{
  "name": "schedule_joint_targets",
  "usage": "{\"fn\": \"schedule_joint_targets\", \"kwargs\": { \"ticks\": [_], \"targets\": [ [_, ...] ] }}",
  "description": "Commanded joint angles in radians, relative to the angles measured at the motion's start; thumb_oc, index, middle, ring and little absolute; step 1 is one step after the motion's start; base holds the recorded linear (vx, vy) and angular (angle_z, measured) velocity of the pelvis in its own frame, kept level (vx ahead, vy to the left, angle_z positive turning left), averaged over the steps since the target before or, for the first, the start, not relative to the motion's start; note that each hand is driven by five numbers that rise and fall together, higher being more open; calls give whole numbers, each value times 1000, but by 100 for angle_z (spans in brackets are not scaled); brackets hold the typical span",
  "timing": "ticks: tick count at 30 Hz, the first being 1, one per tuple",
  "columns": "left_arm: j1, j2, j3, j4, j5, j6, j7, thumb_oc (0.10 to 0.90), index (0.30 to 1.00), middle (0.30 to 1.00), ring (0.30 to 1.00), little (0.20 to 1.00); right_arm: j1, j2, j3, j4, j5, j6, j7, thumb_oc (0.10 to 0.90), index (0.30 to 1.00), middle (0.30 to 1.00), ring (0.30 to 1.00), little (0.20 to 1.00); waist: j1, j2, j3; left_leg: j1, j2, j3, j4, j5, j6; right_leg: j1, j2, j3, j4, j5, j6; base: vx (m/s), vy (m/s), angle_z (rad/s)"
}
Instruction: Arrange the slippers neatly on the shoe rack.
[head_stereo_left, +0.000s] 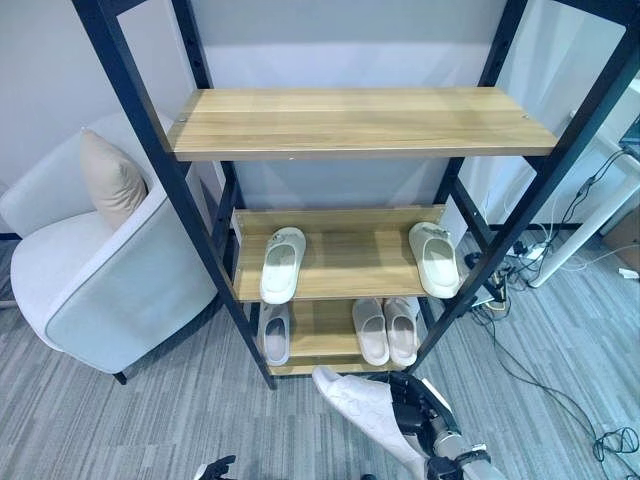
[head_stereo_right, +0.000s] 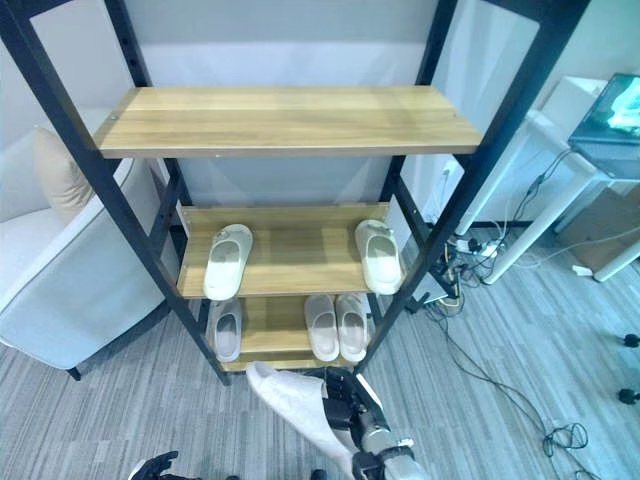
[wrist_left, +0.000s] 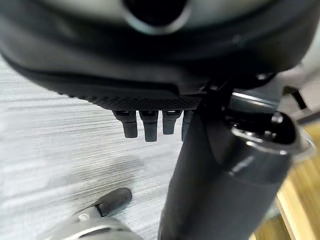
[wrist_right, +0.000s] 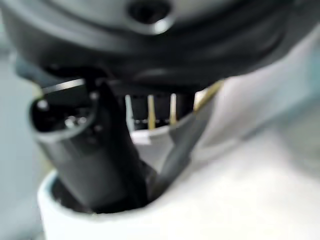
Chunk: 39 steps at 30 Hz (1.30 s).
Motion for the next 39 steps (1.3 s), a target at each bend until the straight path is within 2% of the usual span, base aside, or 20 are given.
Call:
{"fn": "schedule_joint_targets", "kwargs": {
  "ticks": [1,5,7,9,12,14,15,17,19,21,22,23,25,26,30,31,34,36,37,39],
  "targets": [
    [-47,-64,-19,44,37,-21,-6,800,900,900,900,900,22,-42,-25,-6,28,-40,-16,400,300,300,300,300,-15,18,52,-15,57,-73,46,-47,-56,33,28,-22,47,-145,17,0,0,0],
    [-41,-54,0,64,44,-14,-8,800,900,900,900,900,11,-57,-17,-61,38,-41,-4,400,300,300,300,300,-7,11,74,-32,55,-84,91,-59,-55,34,23,-30,61,-153,15,-29,-6,-2],
    [-44,-39,11,62,50,-22,-9,800,900,900,900,900,17,-72,-21,-111,77,-51,18,400,300,300,300,300,3,0,117,-112,52,-82,223,-81,-74,28,8,-55,74,-166,7,-121,3,14],
    [-42,-37,12,56,46,-26,-11,800,900,900,900,900,29,-86,-32,-130,93,-52,27,400,300,300,300,300,12,-3,136,-166,71,-56,260,-66,-86,42,-2,-87,65,-176,4,-12,52,46],
    [-39,-33,10,55,40,-24,-14,800,900,900,900,900,14,-105,-17,-141,90,-46,31,400,300,300,300,300,42,-12,142,-261,94,-75,212,-19,-85,55,-9,-104,57,-180,12,127,129,56],
    [-40,-27,9,63,40,-24,-12,800,900,900,900,900,3,-108,-12,-142,84,-45,27,400,300,300,300,300,55,-19,144,-294,96,-94,183,-12,-87,64,-10,-104,53,-191,16,217,141,22],
    [-29,-20,23,80,38,-18,-15,800,900,900,900,900,-12,-111,0,-157,77,-42,30,400,300,300,300,300,70,-20,135,-301,105,-108,110,-3,-89,79,-9,-91,48,-209,30,282,191,7],
    [-23,-15,31,92,52,-11,-7,800,900,900,900,900,-14,-99,9,-150,75,-37,31,400,300,300,300,300,74,-19,127,-293,109,-117,98,28,-91,84,-11,-87,47,-211,41,288,247,-13],
    [-17,-1,44,102,77,-6,-8,800,900,900,900,900,-3,-94,8,-193,63,-30,30,400,300,300,300,300,78,-31,114,-299,92,-111,117,27,-83,84,-34,-71,46,-207,51,246,276,-28],
    [-34,22,53,95,86,-6,3,800,900,900,900,900,-11,-70,5,-215,94,-31,34,400,300,300,300,300,81,-61,99,-319,60,-83,173,-16,-53,54,-80,-24,83,-198,78,239,358,-41],
    [-55,40,64,74,67,-10,7,800,900,900,900,900,-26,-57,9,-213,95,-30,27,400,300,300,300,300,77,-68,106,-306,47,-67,183,-42,-31,-5,-94,-11,181,-175,95,191,317,-23],
    [-55,40,64,74,67,-10,7,800,900,900,900,900,-27,-56,9,-213,95,-30,27,400,300,300,300,300,78,-69,106,-307,47,-65,183,-43,-31,-8,-95,-9,183,-176,96,100,221,-40],
    [-85,63,66,35,41,-23,26,800,900,900,900,900,-47,-52,6,-222,88,-40,14,400,300,300,300,300,62,-61,129,-288,40,-49,187,-65,-12,-86,-99,-8,305,-125,119,98,238,-54],
    [-102,72,63,8,27,-31,35,800,900,900,900,900,-43,-42,3,-232,87,-42,9,400,300,300,300,300,50,-46,140,-270,34,-49,185,-80,1,-152,-103,-9,388,-96,120,107,220,-51],
    [-119,75,58,-17,14,-43,41,800,900,900,900,900,-35,-38,-11,-242,74,-51,-8,400,300,300,300,300,26,-31,151,-220,16,-56,169,-107,5,-174,-119,-55,311,-90,100,212,79,-10],
    [-123,68,55,-17,16,-44,38,800,900,900,900,900,-35,-39,-13,-227,43,-41,-20,400,300,300,300,300,19,-29,147,-190,8,-58,158,-125,3,-189,-136,-74,221,-73,97,165,-27,9],
    [-127,60,48,-2,25,-44,36,800,900,900,900,900,-36,-42,-11,-216,-4,-33,-26,400,300,300,300,300,5,-26,155,-160,5,-68,157,-140,-1,-225,-149,-64,164,-44,105,254,-46,10],
    [-127,52,37,13,44,-42,33,800,900,900,900,900,-39,-51,-10,-220,-43,-31,-35,400,300,300,300,300,-9,-28,166,-139,4,-78,162,-152,-7,-248,-158,-54,131,-20,118,190,-79,28],
    [-132,46,22,36,84,-37,32,800,900,900,900,900,-35,-64,-14,-230,-76,-35,-40,400,300,300,300,300,-17,-43,174,-136,-18,-88,191,-174,-11,-231,-167,-49,117,-17,124,109,-60,33],
    [-129,44,20,39,93,-36,30,800,900,900,900,900,-35,-65,-17,-226,-78,-33,-40,400,300,300,300,300,-17,-50,177,-139,-27,-91,212,-190,-12,-226,-171,-50,125,-13,121,109,-117,54]
  ]
}}
